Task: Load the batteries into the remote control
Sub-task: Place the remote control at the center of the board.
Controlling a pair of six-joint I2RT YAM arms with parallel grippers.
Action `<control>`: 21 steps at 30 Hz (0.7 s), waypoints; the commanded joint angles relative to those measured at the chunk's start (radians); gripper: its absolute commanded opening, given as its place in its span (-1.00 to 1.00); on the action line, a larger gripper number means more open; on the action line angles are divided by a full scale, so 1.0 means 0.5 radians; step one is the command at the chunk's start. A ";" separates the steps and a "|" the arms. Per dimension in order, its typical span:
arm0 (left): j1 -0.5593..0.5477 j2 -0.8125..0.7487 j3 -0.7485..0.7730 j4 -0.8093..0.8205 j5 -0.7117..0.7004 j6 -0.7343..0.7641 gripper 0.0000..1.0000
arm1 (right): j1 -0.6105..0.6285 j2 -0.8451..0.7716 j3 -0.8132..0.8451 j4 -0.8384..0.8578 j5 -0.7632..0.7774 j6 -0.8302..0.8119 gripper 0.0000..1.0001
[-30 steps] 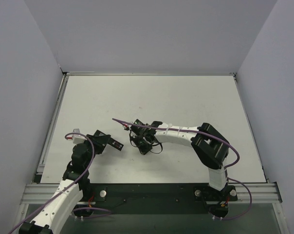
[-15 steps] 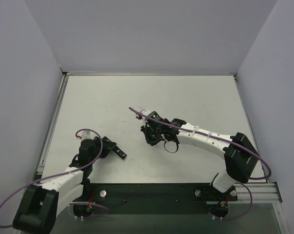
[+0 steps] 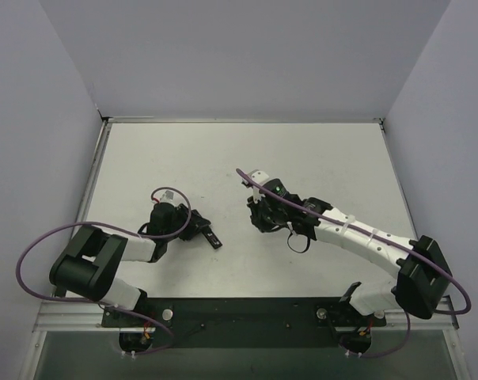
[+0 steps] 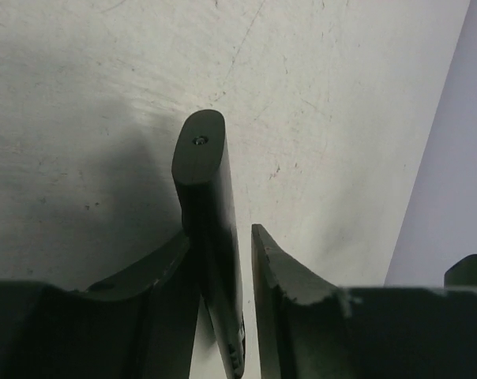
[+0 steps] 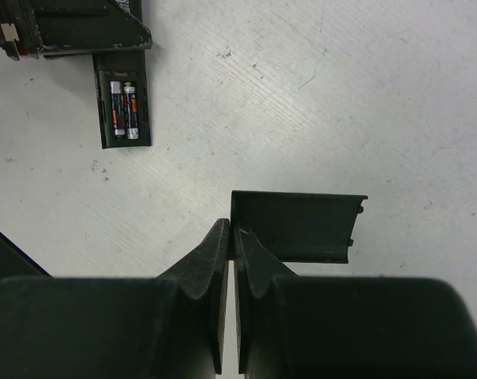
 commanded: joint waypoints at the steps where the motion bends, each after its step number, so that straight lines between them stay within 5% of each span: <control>1: -0.010 0.009 0.027 -0.028 -0.015 0.056 -0.10 | -0.034 -0.111 -0.052 0.048 0.029 -0.039 -1.00; 10: -0.004 -0.506 -0.012 -0.801 -0.315 0.108 0.59 | -0.044 -0.160 -0.062 0.081 -0.035 -0.048 -1.00; 17: 0.014 -1.049 -0.055 -1.322 -0.466 0.144 0.72 | -0.041 -0.261 -0.086 0.161 -0.228 -0.070 -1.00; 21: 0.014 -1.417 -0.104 -1.305 -0.350 0.148 0.72 | -0.041 -0.347 -0.166 0.290 -0.440 -0.100 -1.00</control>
